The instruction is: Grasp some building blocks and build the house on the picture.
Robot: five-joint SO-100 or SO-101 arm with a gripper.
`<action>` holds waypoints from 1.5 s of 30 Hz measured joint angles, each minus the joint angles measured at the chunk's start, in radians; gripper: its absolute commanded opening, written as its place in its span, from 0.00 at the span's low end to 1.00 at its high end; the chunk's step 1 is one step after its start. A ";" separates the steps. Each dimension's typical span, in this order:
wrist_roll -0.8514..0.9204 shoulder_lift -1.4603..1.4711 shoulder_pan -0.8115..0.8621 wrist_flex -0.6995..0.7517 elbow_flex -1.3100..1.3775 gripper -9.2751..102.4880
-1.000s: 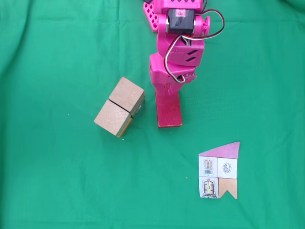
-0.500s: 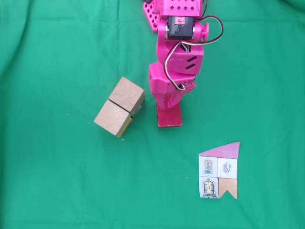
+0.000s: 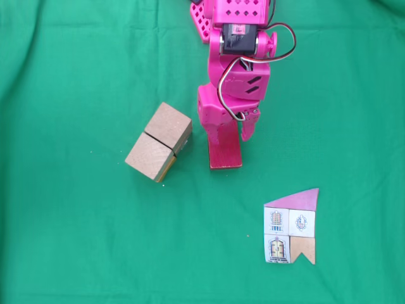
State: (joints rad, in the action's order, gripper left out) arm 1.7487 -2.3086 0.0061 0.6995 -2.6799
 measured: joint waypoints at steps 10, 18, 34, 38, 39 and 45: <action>0.000 0.049 0.008 -0.094 0.002 0.27; 0.002 0.052 0.008 -0.133 0.002 0.27; -0.003 0.052 0.008 -0.133 0.002 0.27; -0.003 0.026 0.017 -0.133 0.002 0.27; -0.003 0.015 0.025 -0.133 0.002 0.27; -0.002 -0.015 0.043 -0.133 0.002 0.27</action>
State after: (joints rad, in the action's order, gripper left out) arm 1.7472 -2.3240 0.0491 0.5660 -2.6783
